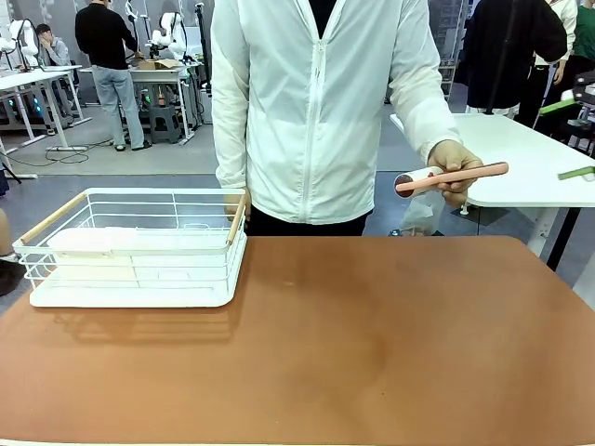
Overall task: Clean the table.
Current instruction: Pick up the Lint Roller when the human hands it over.
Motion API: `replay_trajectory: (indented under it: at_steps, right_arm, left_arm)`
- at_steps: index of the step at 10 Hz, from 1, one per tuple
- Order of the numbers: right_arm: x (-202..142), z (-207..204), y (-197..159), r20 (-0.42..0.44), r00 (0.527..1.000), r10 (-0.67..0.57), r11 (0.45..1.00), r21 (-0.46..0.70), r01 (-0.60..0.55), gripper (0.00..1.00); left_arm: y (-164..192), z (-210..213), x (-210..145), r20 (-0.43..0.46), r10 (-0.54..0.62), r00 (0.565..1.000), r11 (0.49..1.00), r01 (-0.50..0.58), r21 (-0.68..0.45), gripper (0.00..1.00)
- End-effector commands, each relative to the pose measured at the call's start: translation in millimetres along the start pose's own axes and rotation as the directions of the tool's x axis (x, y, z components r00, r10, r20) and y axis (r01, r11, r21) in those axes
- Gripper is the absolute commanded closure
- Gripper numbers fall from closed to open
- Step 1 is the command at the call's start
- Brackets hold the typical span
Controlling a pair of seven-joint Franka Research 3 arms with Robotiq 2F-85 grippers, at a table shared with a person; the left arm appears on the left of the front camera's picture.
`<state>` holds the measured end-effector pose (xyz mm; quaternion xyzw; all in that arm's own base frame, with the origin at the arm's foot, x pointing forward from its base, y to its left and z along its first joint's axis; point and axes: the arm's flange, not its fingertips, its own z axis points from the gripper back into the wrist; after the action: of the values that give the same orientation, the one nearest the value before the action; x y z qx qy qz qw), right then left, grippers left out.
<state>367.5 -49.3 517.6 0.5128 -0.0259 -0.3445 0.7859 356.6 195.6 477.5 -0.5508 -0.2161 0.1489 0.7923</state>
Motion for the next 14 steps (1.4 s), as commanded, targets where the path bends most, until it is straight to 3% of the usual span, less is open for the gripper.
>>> replay_trajectory:
  at_steps: [1, 3, 6, 14]
  right_arm:
    - [-10.9, -27.3, 9.3, 0.069, 0.997, -0.030, 1.000, 0.003, 0.030, 0.00]
    - [-16.3, -48.5, 16.5, 0.131, 0.991, -0.032, 0.999, 0.012, 0.031, 0.00]
    - [-17.8, -71.5, 25.2, 0.160, 0.986, -0.037, 0.999, -0.004, 0.038, 0.00]
    - [-7.4, -105.1, 19.1, 0.189, 0.982, -0.025, 1.000, -0.010, 0.028, 0.00]
  left_arm:
    - [-1.1, 2.6, -0.5, 0.000, -0.006, 1.000, 1.000, 0.006, -0.023, 0.00]
    - [-1.1, 2.6, -0.5, 0.000, -0.006, 1.000, 1.000, 0.006, -0.023, 0.00]
    - [-1.1, 2.6, -0.5, 0.000, -0.006, 1.000, 1.000, 0.006, -0.023, 0.00]
    - [-1.1, 2.6, -0.5, 0.000, -0.006, 1.000, 1.000, 0.006, -0.023, 0.00]
